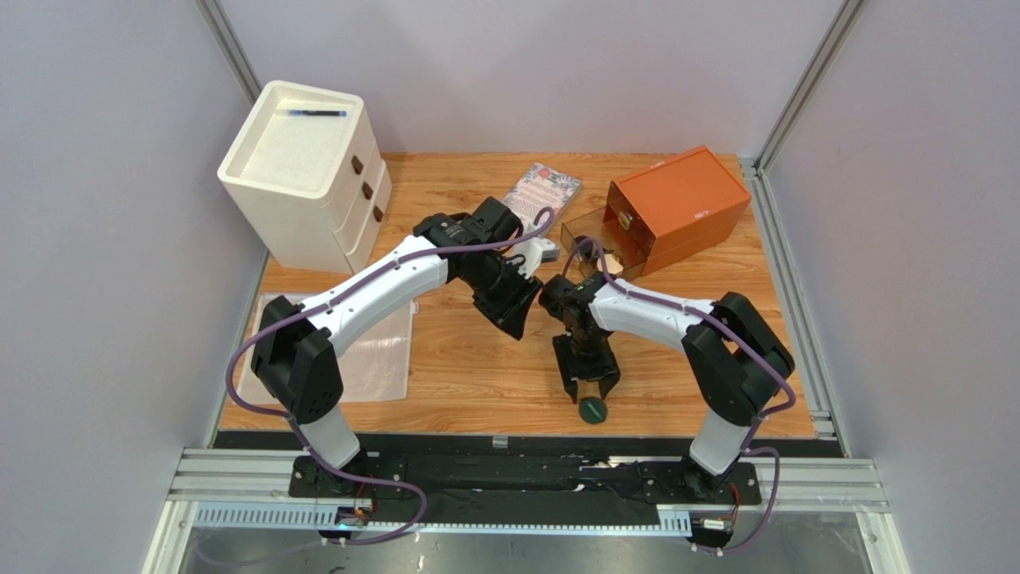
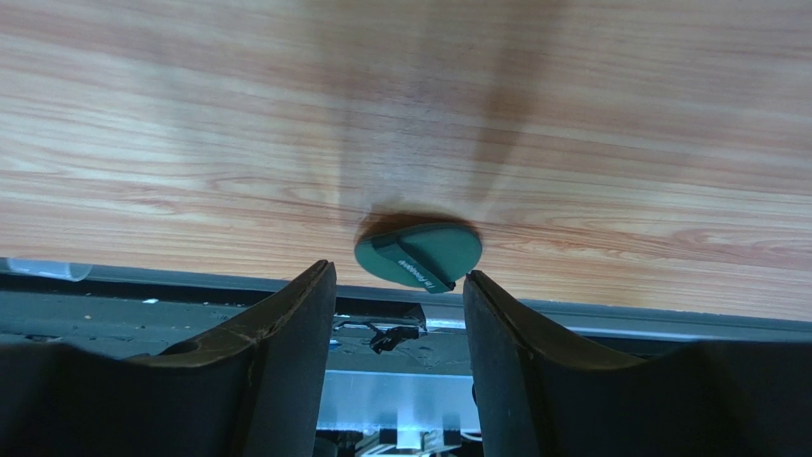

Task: Organize the makeup

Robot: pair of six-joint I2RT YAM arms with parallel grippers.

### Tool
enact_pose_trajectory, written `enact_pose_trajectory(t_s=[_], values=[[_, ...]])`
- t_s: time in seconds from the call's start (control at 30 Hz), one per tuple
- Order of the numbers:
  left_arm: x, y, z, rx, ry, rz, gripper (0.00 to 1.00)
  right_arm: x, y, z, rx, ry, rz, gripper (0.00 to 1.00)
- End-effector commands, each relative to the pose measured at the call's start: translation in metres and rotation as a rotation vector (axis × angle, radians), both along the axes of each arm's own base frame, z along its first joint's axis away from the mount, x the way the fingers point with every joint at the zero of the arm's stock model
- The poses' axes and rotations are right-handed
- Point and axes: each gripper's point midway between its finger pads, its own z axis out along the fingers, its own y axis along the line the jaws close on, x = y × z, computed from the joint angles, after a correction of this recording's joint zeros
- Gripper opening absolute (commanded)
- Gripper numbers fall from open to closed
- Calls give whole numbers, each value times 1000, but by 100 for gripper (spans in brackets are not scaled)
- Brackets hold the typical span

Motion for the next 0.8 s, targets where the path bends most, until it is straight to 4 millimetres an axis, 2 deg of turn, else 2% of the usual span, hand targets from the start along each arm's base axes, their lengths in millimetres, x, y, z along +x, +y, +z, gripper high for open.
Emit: enact_pose_trajectory(t_s=[0.0,0.1,0.27,0.33,0.4,0.43,0.5,0.53,0.63,0.73,0.77], values=[[3,0,16,-38,-63,-3,48,-7,3,-9,16,41,-19,55],[7,0,25,-51,-78,29,48,-13,-4,-15,-12,64,-9,54],[12,1,35,-72,-95,50,48,-20,-10,-29,-37,85,-8,42],[13,4,36,-73,-98,59,48,-24,-14,-38,-50,101,-11,31],[14,6,37,-70,-102,67,48,-26,-15,-43,-53,111,-12,25],[15,6,38,-72,-106,69,48,-30,-18,-47,-63,124,-12,15],[16,8,40,-72,-115,75,48,-31,-18,-48,-61,125,-19,4],[16,9,40,-71,-117,78,48,-28,-17,-46,-56,109,-19,0],[16,10,41,-72,-119,85,48,-21,-16,-38,-58,78,-9,0],[19,11,43,-76,-129,96,48,-1,-13,-21,-66,4,7,0],[20,11,45,-80,-137,99,48,13,-4,-9,-37,-43,6,0]])
